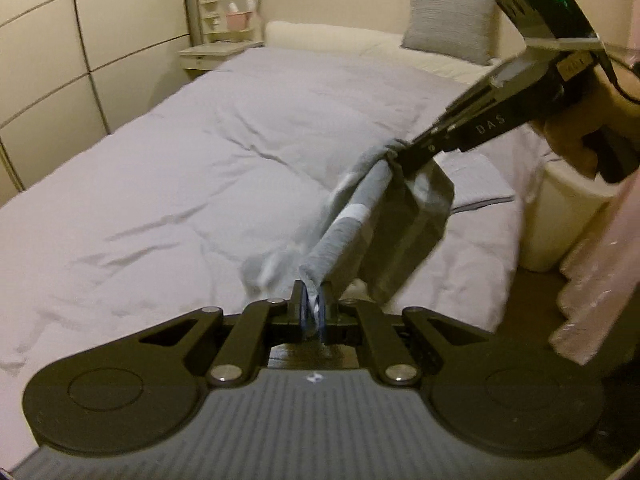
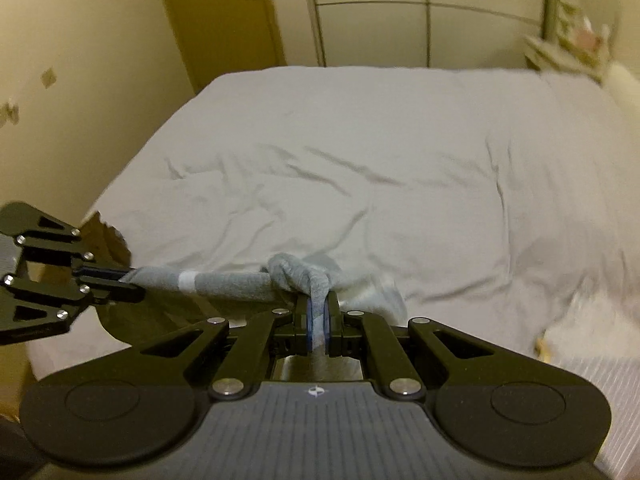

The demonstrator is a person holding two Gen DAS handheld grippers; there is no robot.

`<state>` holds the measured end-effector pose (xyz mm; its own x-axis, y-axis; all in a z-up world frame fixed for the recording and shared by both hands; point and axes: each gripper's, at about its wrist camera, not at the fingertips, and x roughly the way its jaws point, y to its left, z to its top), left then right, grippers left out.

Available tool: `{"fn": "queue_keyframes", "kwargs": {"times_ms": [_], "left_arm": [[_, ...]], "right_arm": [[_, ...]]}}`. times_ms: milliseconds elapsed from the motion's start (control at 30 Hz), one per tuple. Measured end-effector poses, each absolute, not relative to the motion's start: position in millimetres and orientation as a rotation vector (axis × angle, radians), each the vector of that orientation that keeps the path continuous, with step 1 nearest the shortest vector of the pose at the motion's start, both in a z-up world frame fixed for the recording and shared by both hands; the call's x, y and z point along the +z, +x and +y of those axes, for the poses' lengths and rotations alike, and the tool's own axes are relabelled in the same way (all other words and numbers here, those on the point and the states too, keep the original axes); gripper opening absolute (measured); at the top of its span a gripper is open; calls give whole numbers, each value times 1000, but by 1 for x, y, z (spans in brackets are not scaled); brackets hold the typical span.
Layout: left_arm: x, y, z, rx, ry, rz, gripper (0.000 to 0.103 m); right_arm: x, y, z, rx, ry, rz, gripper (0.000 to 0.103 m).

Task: Fold clothes
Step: 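Lift the shirt with both tools and shake it out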

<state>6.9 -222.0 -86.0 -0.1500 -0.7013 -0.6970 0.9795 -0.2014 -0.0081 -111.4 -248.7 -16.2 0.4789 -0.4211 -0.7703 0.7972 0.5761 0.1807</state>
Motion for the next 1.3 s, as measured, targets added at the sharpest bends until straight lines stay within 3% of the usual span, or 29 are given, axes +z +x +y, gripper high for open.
{"fn": "queue_keyframes", "kwargs": {"times_ms": [200, 333, 433, 533, 633, 800, 900, 1033, 1133, 1167, 1200, 1233, 1300], "left_arm": [[-74, 33, -258, -1702, 621, 593, 3], [-96, 58, -335, -1641, 600, 629, 2], [-116, 67, -385, -1562, 619, 647, 2], [-132, 69, -402, -1491, 612, 692, 5], [-163, 68, -387, -1407, 609, 787, 22], [-236, 37, -340, -1269, 699, 989, 24], [-272, 4, -315, -1282, 778, 1069, 30], [-319, -34, -291, -1317, 856, 1176, 36], [-345, -47, -287, -1325, 878, 1200, 37], [-351, -50, -286, -1319, 885, 1205, 32], [-353, -51, -286, -1328, 881, 1203, 24], [-349, -50, -287, -1345, 868, 1193, 6], [-326, -43, -288, -1386, 828, 1142, 4]], "right_arm": [[-2, -138, -262, -771, 629, 745, 5], [-36, -146, -319, -805, 633, 776, 5], [-77, -159, -374, -889, 624, 835, 23], [-100, -167, -399, -848, 581, 891, 24], [-128, -169, -393, -710, 573, 943, 39], [-196, -159, -342, -445, 573, 1118, 43], [-233, -158, -311, -381, 648, 1204, 44], [-274, -157, -282, -366, 747, 1266, 55], [-298, -154, -281, -428, 784, 1255, 51], [-302, -154, -281, -454, 802, 1246, 33], [-306, -153, -281, -480, 819, 1237, 21], [-302, -153, -284, -497, 827, 1222, 9], [-285, -156, -292, -523, 839, 1175, 6]]}}
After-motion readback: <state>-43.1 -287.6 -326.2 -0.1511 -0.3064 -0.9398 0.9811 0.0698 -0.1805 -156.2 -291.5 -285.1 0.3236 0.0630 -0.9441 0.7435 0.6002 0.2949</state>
